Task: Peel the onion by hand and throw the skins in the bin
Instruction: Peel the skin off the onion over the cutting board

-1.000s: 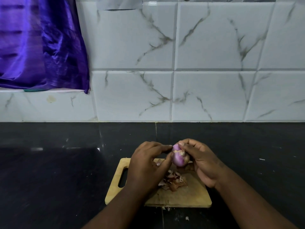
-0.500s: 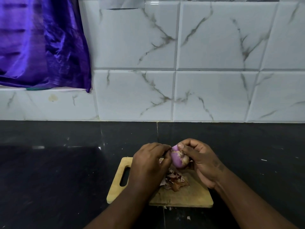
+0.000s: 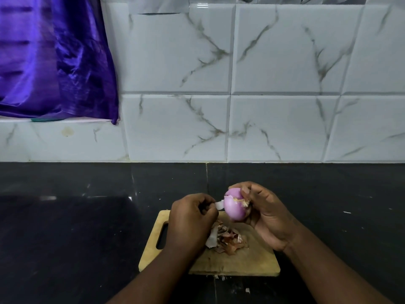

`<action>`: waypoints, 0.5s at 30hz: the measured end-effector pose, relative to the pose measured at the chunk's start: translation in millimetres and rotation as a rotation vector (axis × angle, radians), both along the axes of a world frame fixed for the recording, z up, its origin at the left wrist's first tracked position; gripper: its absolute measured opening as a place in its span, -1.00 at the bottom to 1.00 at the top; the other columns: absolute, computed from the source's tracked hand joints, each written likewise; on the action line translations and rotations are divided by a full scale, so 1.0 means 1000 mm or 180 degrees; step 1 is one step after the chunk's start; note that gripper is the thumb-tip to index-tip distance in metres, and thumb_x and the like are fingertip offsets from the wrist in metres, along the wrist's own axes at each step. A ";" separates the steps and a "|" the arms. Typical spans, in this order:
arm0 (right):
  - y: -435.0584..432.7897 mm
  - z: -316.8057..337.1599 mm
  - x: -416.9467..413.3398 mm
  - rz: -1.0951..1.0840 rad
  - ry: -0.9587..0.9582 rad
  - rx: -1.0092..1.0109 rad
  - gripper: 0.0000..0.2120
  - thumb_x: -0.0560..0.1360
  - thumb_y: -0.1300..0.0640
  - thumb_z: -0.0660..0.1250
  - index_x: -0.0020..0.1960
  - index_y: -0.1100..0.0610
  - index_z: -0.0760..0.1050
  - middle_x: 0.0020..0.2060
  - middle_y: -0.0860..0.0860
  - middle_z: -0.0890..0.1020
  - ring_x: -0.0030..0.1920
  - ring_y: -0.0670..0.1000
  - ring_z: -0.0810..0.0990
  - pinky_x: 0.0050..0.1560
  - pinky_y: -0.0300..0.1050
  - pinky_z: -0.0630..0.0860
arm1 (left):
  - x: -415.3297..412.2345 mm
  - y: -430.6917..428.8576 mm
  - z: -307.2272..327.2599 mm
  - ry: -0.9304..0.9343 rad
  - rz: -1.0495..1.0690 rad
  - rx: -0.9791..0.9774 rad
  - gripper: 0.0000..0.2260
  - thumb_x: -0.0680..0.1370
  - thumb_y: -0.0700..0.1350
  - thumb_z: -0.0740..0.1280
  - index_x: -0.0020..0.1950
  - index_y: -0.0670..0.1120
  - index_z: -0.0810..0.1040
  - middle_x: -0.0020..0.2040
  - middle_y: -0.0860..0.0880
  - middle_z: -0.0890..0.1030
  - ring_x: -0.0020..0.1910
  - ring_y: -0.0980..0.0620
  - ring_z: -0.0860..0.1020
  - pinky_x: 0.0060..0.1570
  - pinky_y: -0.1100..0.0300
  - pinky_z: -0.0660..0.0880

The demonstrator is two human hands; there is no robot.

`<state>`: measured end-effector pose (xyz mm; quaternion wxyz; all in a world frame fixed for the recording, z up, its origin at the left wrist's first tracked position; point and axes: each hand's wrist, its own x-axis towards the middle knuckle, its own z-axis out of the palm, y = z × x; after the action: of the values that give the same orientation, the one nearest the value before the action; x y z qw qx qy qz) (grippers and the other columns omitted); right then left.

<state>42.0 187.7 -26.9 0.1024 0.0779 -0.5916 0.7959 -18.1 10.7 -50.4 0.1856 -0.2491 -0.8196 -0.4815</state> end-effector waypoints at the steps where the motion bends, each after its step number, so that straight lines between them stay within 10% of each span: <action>1: 0.001 0.000 0.000 0.0050 0.0026 -0.0073 -0.42 0.13 -0.25 0.69 -0.01 0.10 0.74 -0.05 0.07 0.75 -0.09 0.01 0.72 -0.24 -0.05 0.68 | -0.001 -0.001 0.000 -0.0036 0.0040 -0.0033 -0.85 0.55 -0.19 0.44 -0.11 0.03 0.77 -0.27 0.13 0.71 -0.28 0.20 0.65 -0.27 0.22 0.62; 10: 0.007 -0.003 -0.004 -0.0096 -0.0106 -0.0015 -0.49 0.29 -0.16 0.64 0.06 0.18 0.71 -0.01 0.14 0.74 -0.09 0.02 0.71 -0.21 -0.06 0.68 | 0.006 -0.002 0.000 -0.0070 -0.0585 0.0560 -0.48 0.71 0.22 0.01 -0.05 0.08 0.72 -0.14 0.12 0.72 -0.07 0.14 0.67 -0.05 0.01 0.58; 15: 0.008 -0.002 -0.004 -0.0166 -0.0011 -0.0115 -0.75 0.51 0.03 0.40 0.00 0.19 0.72 -0.06 0.14 0.75 -0.11 0.05 0.72 -0.26 -0.06 0.69 | 0.005 0.000 0.000 0.0361 -0.0602 0.0258 -0.72 0.65 0.20 0.20 -0.09 0.10 0.58 -0.16 0.14 0.59 -0.08 0.10 0.56 -0.11 -0.04 0.54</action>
<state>37.8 195.3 -28.9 0.1235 0.0592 -0.5791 0.8037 -13.3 10.9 -50.0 0.1954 -0.3444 -0.7604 -0.5147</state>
